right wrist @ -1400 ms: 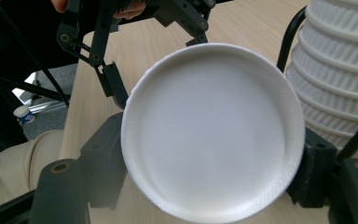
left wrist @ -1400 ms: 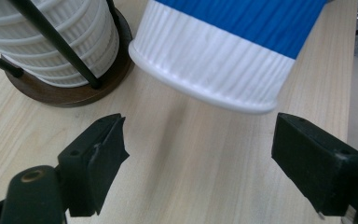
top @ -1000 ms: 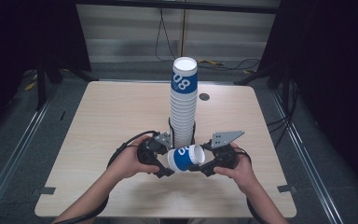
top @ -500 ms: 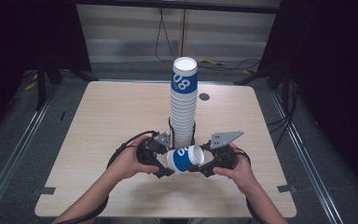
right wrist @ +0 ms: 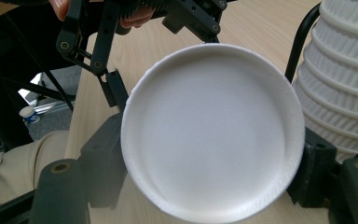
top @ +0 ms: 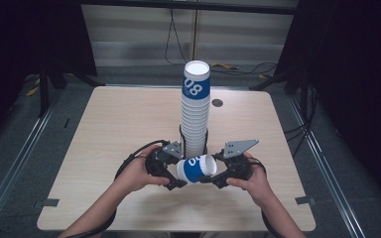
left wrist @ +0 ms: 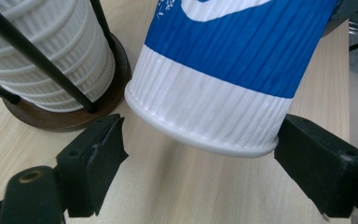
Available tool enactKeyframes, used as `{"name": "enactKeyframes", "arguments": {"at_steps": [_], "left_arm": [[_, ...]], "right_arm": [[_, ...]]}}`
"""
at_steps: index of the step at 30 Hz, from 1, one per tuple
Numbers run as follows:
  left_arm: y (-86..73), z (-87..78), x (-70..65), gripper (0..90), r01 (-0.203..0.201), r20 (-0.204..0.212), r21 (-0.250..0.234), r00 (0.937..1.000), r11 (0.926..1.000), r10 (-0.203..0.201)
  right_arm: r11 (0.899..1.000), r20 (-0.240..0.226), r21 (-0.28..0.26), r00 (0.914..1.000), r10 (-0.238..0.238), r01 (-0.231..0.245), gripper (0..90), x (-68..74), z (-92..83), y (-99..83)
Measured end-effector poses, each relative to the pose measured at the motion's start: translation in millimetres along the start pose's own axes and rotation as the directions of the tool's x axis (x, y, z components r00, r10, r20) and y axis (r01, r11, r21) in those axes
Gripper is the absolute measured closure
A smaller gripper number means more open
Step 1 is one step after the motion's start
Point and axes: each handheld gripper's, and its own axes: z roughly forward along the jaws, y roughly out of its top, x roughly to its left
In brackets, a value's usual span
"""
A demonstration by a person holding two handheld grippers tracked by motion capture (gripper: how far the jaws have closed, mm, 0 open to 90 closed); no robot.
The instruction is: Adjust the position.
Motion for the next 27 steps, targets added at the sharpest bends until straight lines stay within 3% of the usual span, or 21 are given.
{"name": "enactKeyframes", "arguments": {"at_steps": [14, 27], "left_arm": [[2.3, 1.3, -0.6, 15.8, -0.023, 0.007, -0.024, 0.9997, 0.9995, 0.023], [2.7, 3.6, -1.5, 15.6, -0.009, 0.015, -0.058, 0.9998, 0.9983, 0.010]], "right_arm": [[1.000, -0.010, -0.001, 0.9999, 0.008, -0.008, 26.6, -0.5, 1.6, -1.4], [1.000, -0.021, -0.015, 0.9996, 0.019, -0.020, 26.5, -1.8, 1.4, -2.1]]}}
